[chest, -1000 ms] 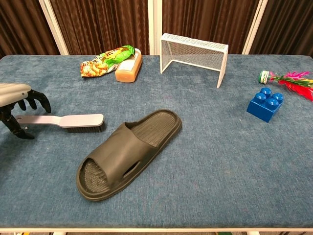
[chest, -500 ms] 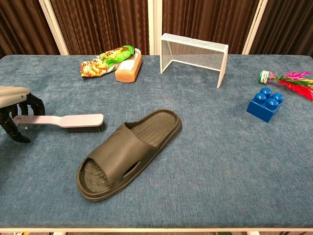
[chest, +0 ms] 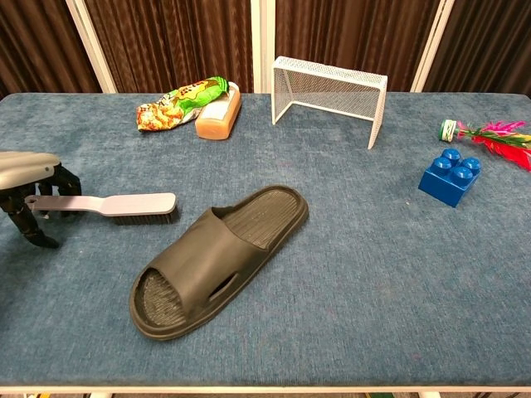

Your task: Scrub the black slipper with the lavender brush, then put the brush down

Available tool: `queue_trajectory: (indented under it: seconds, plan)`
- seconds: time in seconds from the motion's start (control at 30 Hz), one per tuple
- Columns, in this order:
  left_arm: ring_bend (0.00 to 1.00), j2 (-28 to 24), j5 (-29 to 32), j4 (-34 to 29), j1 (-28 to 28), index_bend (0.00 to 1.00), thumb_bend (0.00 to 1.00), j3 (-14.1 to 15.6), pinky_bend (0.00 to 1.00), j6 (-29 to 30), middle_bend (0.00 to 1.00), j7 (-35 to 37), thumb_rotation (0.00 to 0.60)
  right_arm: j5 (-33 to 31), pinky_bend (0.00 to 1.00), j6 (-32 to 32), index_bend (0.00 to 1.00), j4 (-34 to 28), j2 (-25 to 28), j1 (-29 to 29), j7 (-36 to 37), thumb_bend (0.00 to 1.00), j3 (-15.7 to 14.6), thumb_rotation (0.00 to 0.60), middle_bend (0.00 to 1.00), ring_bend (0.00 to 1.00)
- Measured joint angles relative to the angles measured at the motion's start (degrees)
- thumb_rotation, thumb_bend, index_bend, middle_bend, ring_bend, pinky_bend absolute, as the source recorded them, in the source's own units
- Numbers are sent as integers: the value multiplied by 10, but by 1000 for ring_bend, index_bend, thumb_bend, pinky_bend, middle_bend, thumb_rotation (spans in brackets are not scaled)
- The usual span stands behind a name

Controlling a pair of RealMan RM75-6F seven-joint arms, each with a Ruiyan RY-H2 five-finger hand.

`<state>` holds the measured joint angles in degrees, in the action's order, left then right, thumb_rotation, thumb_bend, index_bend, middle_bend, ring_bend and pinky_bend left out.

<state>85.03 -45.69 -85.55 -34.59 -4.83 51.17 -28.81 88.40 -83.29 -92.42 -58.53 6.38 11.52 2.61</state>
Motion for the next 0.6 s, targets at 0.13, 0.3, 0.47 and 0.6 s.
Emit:
queue_trajectory:
  seconds: [0.13,0.3,0.47,0.6]
  plan:
    - [541,-1,8,-6,-5,551,63,4,526,-2,593,-2,600,-3,0,1,16,1,-1,-1,0,272,0,600,131,0]
    - [559,-3,17,-12,-12,554,75,10,544,-12,600,-2,600,-3,0,1,16,2,-2,-2,3,271,0,600,132,0]
    - [633,-5,30,-13,-22,604,162,10,602,-19,650,1,600,-4,0,0,16,3,-3,-3,4,273,0,600,133,0]
    - [699,-8,40,-10,-30,665,233,11,671,-29,712,3,600,-5,0,-4,16,3,-4,-6,5,275,1,600,135,0]
